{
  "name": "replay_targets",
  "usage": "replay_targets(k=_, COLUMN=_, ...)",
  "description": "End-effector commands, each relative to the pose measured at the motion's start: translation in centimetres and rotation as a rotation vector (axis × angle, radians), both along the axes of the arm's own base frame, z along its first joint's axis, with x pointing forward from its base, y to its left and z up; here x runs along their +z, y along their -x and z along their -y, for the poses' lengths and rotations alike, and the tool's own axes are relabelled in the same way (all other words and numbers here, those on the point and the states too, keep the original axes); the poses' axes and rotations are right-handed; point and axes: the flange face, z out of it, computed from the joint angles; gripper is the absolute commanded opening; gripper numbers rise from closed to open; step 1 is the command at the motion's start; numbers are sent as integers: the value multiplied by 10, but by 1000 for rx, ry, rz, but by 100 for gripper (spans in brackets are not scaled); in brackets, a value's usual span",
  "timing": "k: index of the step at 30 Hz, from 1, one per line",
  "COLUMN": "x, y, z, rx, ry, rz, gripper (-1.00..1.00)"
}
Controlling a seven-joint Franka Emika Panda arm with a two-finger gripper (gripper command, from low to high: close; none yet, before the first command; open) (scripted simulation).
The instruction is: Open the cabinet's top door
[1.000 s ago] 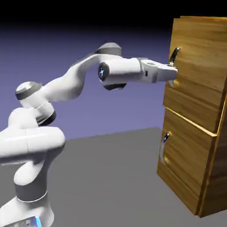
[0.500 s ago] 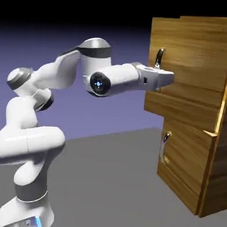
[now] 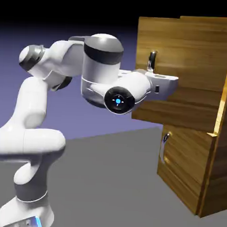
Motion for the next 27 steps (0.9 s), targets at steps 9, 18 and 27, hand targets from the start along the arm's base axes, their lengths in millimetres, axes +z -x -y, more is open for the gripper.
replay_targets(k=9, x=0, y=-1, z=74, rx=271, ry=0, rz=0, gripper=-100)
replay_targets(k=18, x=0, y=-13, z=123, rx=452, ry=0, rz=0, gripper=-100)
replay_targets(k=27, x=0, y=-22, z=146, rx=543, ry=0, rz=0, gripper=-100)
